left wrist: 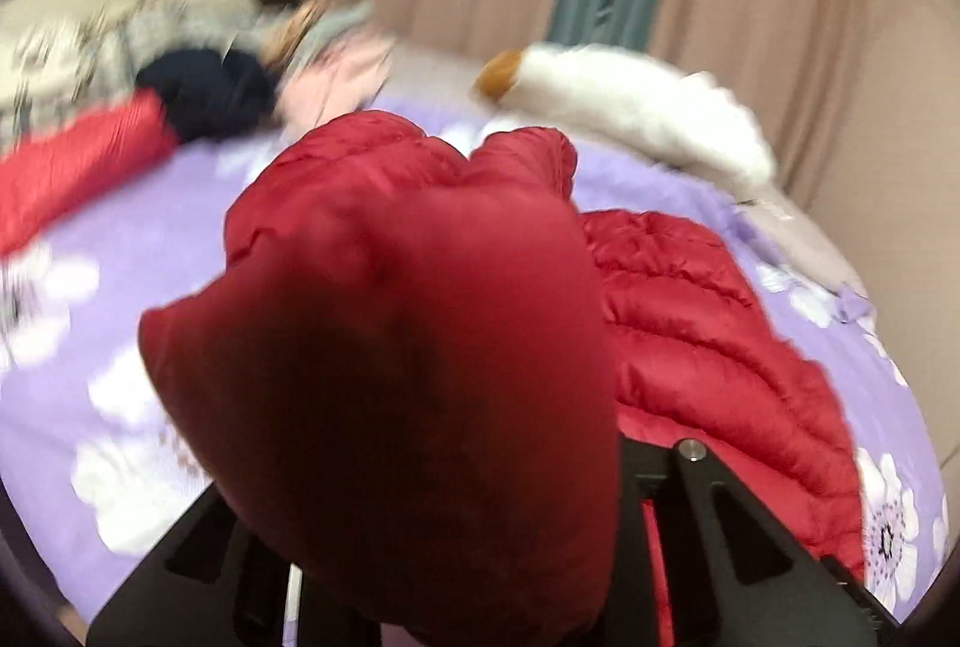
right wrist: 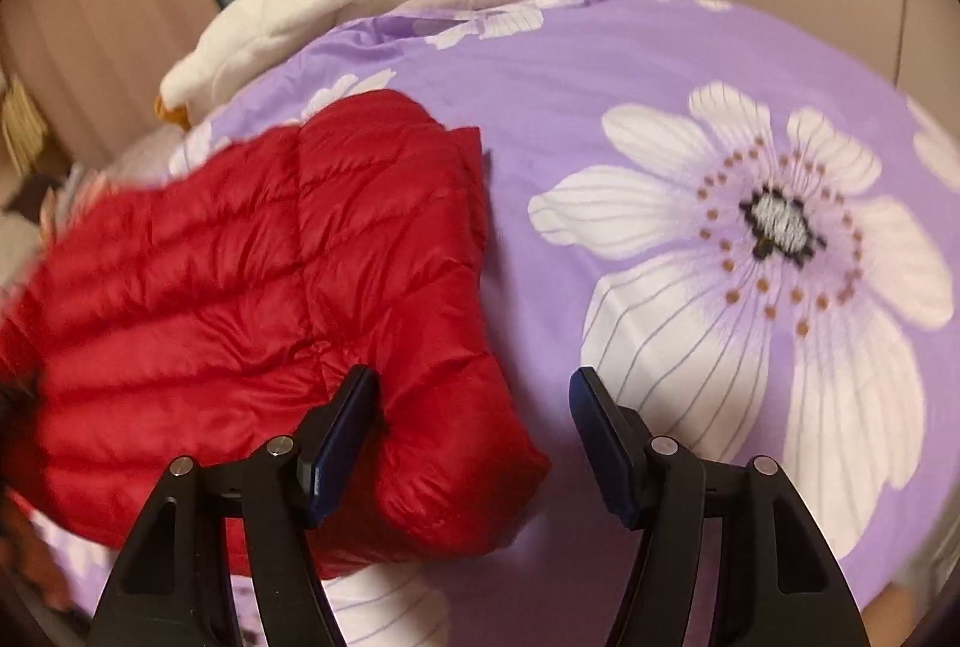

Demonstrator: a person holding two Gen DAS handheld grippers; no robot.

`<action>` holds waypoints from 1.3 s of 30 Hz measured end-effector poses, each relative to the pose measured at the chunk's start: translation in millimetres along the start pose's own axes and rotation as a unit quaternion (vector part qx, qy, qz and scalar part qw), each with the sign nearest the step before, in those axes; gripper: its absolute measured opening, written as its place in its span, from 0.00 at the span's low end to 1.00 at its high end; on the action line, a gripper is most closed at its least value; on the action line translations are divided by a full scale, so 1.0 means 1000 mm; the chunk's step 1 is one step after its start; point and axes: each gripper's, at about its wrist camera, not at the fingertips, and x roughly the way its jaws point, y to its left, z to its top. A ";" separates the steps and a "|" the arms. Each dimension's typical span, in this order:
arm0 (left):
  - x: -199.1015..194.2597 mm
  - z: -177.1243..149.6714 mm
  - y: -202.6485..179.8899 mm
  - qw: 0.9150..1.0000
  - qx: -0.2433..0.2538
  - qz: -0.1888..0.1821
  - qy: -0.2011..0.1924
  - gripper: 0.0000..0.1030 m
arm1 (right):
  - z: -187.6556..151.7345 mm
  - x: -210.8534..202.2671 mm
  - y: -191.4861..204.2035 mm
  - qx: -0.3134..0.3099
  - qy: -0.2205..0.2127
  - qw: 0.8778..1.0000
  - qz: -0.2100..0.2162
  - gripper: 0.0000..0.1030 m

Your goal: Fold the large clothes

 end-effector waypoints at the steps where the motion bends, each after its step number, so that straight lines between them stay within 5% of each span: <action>1: -0.006 0.005 -0.006 1.000 0.004 -0.011 -0.009 0.22 | 0.000 0.001 -0.002 -0.001 -0.002 1.000 -0.001 0.63; 5: -0.041 0.024 -0.027 0.997 0.006 -0.068 -0.037 0.22 | 0.000 0.003 -0.016 0.028 0.005 0.999 0.021 0.63; 9: -0.057 0.032 -0.038 0.995 -0.009 -0.087 -0.037 0.22 | 0.003 0.004 -0.013 0.013 0.013 1.000 0.012 0.63; 15: -0.066 0.022 -0.070 0.996 0.059 -0.037 -0.059 0.24 | 0.004 0.007 -0.010 0.015 0.015 1.000 0.003 0.63; 23: -0.052 0.019 -0.042 0.999 0.014 -0.034 -0.018 0.24 | 0.004 0.004 -0.018 0.034 0.017 0.999 0.029 0.63; 39: -0.063 0.008 -0.063 0.998 0.050 -0.009 -0.041 0.26 | 0.002 0.004 -0.013 0.021 0.010 1.000 0.012 0.63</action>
